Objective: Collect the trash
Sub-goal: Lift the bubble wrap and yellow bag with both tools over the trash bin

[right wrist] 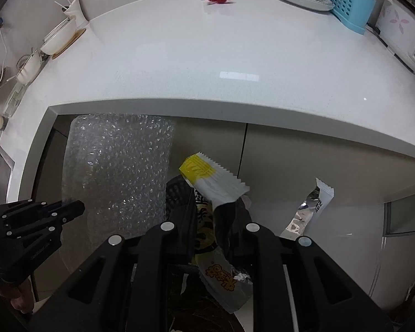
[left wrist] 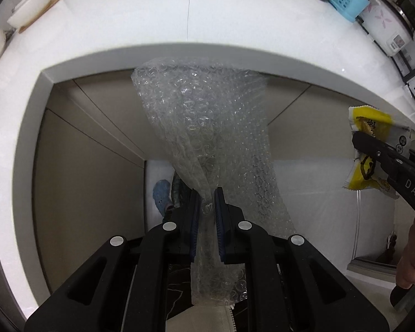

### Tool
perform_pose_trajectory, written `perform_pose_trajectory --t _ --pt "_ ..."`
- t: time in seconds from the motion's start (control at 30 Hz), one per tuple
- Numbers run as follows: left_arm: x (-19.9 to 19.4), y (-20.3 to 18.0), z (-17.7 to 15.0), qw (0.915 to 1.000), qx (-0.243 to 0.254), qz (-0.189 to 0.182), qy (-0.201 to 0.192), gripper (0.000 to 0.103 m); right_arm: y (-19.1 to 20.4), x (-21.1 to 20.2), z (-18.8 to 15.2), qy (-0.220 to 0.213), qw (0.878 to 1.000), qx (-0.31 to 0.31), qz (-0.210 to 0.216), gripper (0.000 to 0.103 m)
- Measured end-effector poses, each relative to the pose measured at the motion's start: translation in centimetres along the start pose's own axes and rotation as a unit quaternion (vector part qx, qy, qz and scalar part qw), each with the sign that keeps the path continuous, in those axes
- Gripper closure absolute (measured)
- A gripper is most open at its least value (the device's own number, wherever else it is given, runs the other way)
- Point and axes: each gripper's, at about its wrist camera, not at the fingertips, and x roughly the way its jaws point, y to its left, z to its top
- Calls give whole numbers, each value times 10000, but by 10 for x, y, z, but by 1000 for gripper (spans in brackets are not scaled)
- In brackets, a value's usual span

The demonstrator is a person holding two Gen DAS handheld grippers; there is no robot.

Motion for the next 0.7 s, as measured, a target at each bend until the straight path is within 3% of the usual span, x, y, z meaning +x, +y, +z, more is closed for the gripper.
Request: perform_pose_trajectory --t 0.7 --pt "76 0 -9 9994 162 -138 -278 93 -17 53 -24 258 9987 349 260 88"
